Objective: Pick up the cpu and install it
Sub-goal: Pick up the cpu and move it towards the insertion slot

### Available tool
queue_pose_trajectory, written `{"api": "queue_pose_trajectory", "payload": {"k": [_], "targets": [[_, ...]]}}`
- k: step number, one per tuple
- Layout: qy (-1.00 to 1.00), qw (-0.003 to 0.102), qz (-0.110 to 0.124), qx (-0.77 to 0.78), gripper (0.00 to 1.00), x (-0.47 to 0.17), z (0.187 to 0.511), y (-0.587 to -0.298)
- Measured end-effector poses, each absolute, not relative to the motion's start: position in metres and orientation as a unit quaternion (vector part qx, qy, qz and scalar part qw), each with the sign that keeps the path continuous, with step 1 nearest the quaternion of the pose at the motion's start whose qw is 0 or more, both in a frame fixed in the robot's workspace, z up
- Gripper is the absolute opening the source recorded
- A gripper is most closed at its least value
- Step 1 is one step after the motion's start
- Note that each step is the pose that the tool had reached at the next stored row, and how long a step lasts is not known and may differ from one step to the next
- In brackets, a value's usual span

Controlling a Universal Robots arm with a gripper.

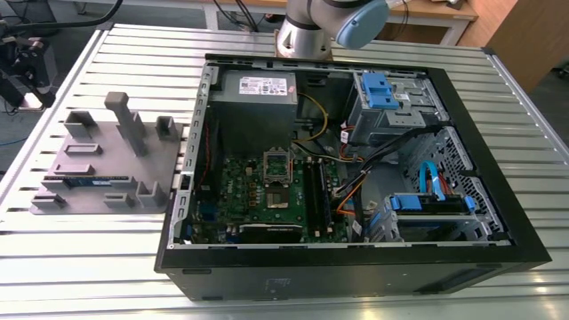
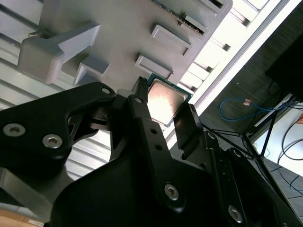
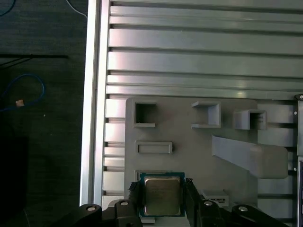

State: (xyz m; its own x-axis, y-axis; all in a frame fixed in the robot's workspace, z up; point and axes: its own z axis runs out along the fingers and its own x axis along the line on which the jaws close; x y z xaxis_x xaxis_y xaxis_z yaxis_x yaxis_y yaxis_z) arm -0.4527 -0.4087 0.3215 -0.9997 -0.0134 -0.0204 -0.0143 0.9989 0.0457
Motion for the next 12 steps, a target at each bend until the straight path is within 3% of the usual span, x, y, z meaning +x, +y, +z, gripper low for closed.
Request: {"api": "queue_pose_trajectory", "payload": {"k": [12], "targets": [[1.000,0.010,0.026,-0.007,0.47,-0.445,0.335,-0.409]]}}
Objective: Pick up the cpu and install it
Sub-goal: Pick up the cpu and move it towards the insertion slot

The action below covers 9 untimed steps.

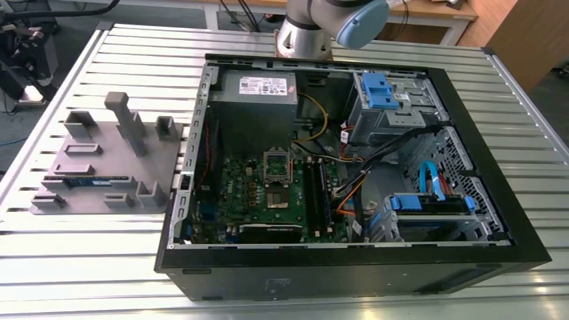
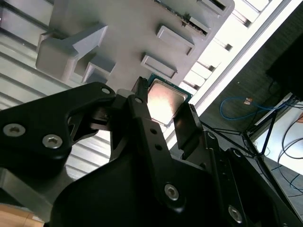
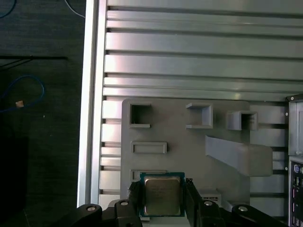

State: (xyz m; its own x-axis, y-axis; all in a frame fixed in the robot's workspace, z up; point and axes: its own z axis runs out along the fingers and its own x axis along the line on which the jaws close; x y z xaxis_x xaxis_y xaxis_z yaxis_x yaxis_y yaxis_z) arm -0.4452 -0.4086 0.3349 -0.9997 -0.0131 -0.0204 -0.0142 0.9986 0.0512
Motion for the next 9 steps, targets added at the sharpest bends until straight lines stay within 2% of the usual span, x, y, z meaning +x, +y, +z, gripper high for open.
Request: {"api": "queue_pose_trajectory", "payload": {"k": [9], "targets": [[1.000,0.010,0.029,-0.007,0.47,-0.445,0.350,-0.409]]}}
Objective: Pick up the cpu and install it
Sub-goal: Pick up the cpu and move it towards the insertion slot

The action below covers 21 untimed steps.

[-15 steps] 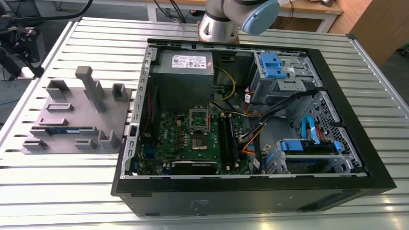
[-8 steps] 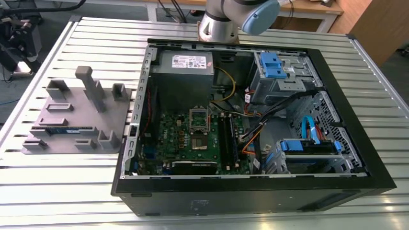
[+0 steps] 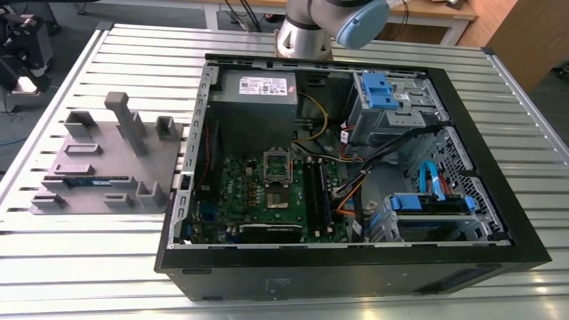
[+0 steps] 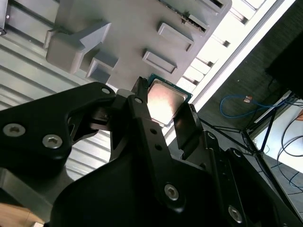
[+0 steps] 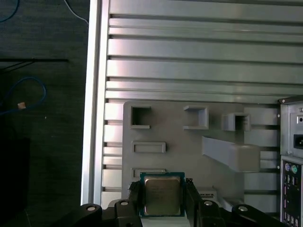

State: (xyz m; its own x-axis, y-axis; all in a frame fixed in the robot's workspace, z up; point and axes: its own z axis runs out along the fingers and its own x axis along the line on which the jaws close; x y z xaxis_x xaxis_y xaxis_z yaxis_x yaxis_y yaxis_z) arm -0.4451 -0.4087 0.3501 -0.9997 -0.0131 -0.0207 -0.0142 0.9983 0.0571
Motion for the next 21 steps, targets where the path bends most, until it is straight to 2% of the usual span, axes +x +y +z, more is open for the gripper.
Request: {"api": "queue_pose_trajectory", "payload": {"k": [21], "targets": [[1.000,0.010,0.029,-0.007,0.47,-0.399,0.350,-0.409]]}}
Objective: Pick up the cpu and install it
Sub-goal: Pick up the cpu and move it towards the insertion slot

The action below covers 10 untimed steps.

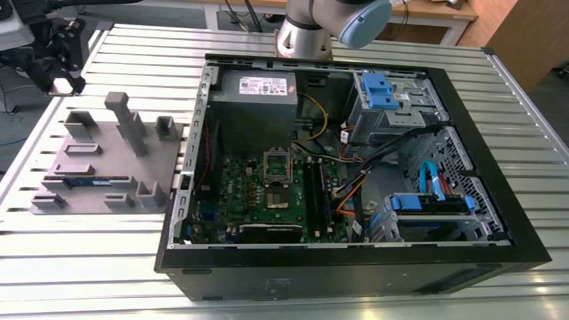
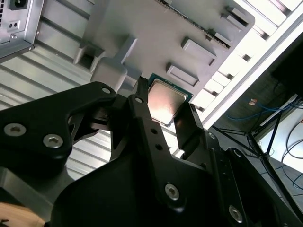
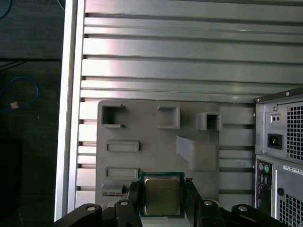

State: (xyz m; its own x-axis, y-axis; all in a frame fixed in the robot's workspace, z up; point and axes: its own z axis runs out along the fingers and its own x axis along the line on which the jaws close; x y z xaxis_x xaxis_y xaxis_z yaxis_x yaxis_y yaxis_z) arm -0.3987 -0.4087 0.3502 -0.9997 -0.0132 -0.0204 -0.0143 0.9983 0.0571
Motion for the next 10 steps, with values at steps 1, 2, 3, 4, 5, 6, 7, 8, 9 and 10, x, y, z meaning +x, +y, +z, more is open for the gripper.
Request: {"api": "queue_pose_trajectory", "payload": {"k": [1,2,3,4,5,6,7,8,9,10], "targets": [[1.000,0.010,0.029,-0.007,0.47,-0.3964,0.3502,-0.4087],[1.000,0.010,0.029,-0.007,0.47,-0.3944,0.3502,-0.4087],[1.000,0.010,0.029,-0.007,0.47,-0.3932,0.3502,-0.4087],[1.000,0.010,0.029,-0.007,0.47,-0.3932,0.3502,-0.4087],[1.000,0.010,0.029,-0.007,0.47,-0.3933,0.3503,-0.4087],[1.000,0.010,0.029,-0.007,0.47,-0.3933,0.3509,-0.4087],[0.999,0.010,0.030,-0.007,0.47,-0.3932,0.3523,-0.4087],[0.999,0.010,0.031,-0.007,0.47,-0.3932,0.3541,-0.4087],[0.999,0.010,0.032,-0.007,0.47,-0.3932,0.3562,-0.4087],[0.999,0.010,0.033,-0.007,0.47,-0.3932,0.3584,-0.4087]]}}
